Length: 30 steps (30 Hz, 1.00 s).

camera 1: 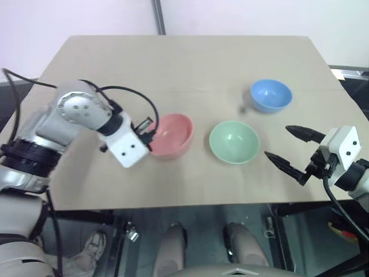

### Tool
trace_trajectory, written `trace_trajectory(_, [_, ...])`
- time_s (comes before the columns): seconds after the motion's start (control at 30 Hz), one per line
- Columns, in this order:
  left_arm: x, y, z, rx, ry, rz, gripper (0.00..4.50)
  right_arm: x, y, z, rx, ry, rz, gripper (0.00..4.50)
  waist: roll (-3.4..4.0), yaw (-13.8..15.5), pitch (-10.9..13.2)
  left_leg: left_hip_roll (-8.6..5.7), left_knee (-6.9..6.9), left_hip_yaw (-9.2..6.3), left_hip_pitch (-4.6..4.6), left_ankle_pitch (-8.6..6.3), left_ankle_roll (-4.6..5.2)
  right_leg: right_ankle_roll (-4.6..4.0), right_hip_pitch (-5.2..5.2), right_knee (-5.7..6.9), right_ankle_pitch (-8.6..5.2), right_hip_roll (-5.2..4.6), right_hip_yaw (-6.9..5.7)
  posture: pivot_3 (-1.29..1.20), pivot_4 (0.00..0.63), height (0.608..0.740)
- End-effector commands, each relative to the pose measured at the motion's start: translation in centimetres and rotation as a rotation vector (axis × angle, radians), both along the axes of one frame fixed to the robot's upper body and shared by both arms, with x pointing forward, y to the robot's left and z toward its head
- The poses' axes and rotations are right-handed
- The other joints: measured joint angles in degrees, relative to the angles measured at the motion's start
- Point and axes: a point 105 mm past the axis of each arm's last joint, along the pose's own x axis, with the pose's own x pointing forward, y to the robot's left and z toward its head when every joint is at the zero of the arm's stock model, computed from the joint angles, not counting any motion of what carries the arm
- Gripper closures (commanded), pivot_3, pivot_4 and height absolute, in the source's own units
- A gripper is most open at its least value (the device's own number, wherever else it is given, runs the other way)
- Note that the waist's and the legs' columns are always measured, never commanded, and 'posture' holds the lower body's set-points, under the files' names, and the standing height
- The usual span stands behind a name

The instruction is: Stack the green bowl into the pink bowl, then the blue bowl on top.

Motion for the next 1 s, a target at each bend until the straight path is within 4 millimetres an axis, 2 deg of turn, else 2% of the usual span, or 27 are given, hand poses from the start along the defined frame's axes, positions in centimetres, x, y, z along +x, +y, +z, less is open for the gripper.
trace_trajectory(0.03, [-0.5, -1.0, 0.6, -0.025, -0.025, -0.051, 4.47, -0.1, 0.6, 0.9, 0.007, -0.049, 0.031, 0.0, 0.0, 0.63, 0.0, 0.0, 0.02, 0.0, 0.0, 0.0, 0.0, 0.0, 0.0, 0.0, 0.0, 0.0, -0.01, 0.0, 0.15, 0.74])
trace_trajectory(0.13, [-0.5, -1.6, 0.3, -0.056, -0.027, -0.07, 4.47, 0.0, 0.7, 0.9, 0.008, -0.047, 0.043, 0.0, -0.01, 1.12, -0.01, 0.0, 0.12, 0.0, 0.0, 0.0, 0.0, 0.05, 0.04, 0.03, -0.02, 0.0, -0.01, 0.0, 0.15, 0.74])
trace_trajectory(0.17, [-0.5, -1.9, 0.4, -0.073, -0.031, -0.082, 4.17, 0.1, 0.7, 1.0, 0.004, -0.047, 0.046, 0.0, -0.01, 1.1, -0.01, 0.0, 0.15, 0.0, -0.01, 0.0, 0.0, 0.05, 0.04, 0.03, -0.02, 0.01, -0.01, 0.0, 0.15, 0.74])
trace_trajectory(0.27, [-0.6, -2.5, 0.5, -0.108, -0.035, -0.099, 3.0, 0.2, 0.7, 1.0, -0.004, -0.047, 0.05, 0.0, -0.01, 0.92, 0.0, 0.0, 0.15, 0.0, -0.02, 0.0, 0.0, 0.01, 0.04, 0.02, 0.01, 0.01, -0.01, 0.0, 0.15, 0.74])
trace_trajectory(0.37, [-0.6, -3.3, 0.9, -0.152, -0.044, -0.11, 1.44, 0.3, 0.8, 1.1, -0.005, -0.046, 0.055, 0.0, -0.01, 0.87, 0.0, 0.0, 0.11, 0.0, -0.02, 0.0, 0.0, 0.0, 0.03, 0.02, 0.01, 0.01, -0.01, 0.0, 0.15, 0.74])
trace_trajectory(0.5, [-1.4, -3.7, 2.3, -0.295, 0.038, 0.015, 1.37, 0.3, 1.1, 1.2, -0.013, -0.038, 0.083, 0.0, 0.0, 0.73, 0.0, 0.0, 0.11, 0.0, -0.01, 0.0, 0.0, 0.01, 0.03, 0.02, 0.01, 0.01, 0.0, 0.0, 0.15, 0.74])
trace_trajectory(0.7, [-3.1, -2.1, 5.3, -0.551, 0.19, 0.311, 1.37, 0.6, 2.5, 0.5, -0.039, -0.008, 0.145, 0.0, 0.03, 0.38, 0.03, 0.06, 0.04, -0.01, 0.02, 0.0, 0.0, 0.03, 0.0, 0.04, -0.02, 0.04, -0.02, 0.0, 0.15, 0.74])
trace_trajectory(0.8, [-4.0, -1.6, 5.6, -0.647, 0.272, 0.432, 0.56, 0.8, 3.4, 0.0, -0.055, 0.009, 0.193, 0.0, 0.04, 0.38, 0.03, 0.06, 0.05, 0.0, 0.04, 0.0, 0.0, 0.21, 0.01, 0.04, -0.13, 0.03, -0.02, 0.0, 0.15, 0.74])
trace_trajectory(0.83, [-4.0, -1.6, 5.7, -0.693, 0.279, 0.461, 0.14, 0.8, 3.7, 0.0, -0.051, 0.018, 0.21, 0.0, 0.04, 0.54, 0.03, 0.06, 0.05, 0.0, 0.04, 0.0, 0.0, 0.21, 0.01, 0.03, -0.13, 0.03, -0.02, 0.0, 0.15, 0.74])
trace_trajectory(0.97, [-4.0, -1.5, 5.5, -0.862, 0.366, 0.615, 0.03, 1.1, 4.5, -1.0, -0.101, 0.064, 0.283, 0.0, 0.03, 0.9, 0.03, 0.07, 0.07, -0.01, 0.04, 0.0, 0.0, 0.21, 0.0, 0.04, -0.13, 0.03, -0.03, 0.0, 0.15, 0.74])
trace_trajectory(1.0, [-3.3, -2.0, 6.3, -1.022, 0.272, 0.559, 0.03, 1.2, 4.6, -1.5, -0.133, 0.074, 0.298, 0.0, 0.04, 0.94, 0.03, 0.06, 0.07, -0.02, 0.03, 0.0, 0.0, 0.21, 0.01, 0.03, -0.14, 0.03, -0.05, 0.0, 0.15, 0.74])
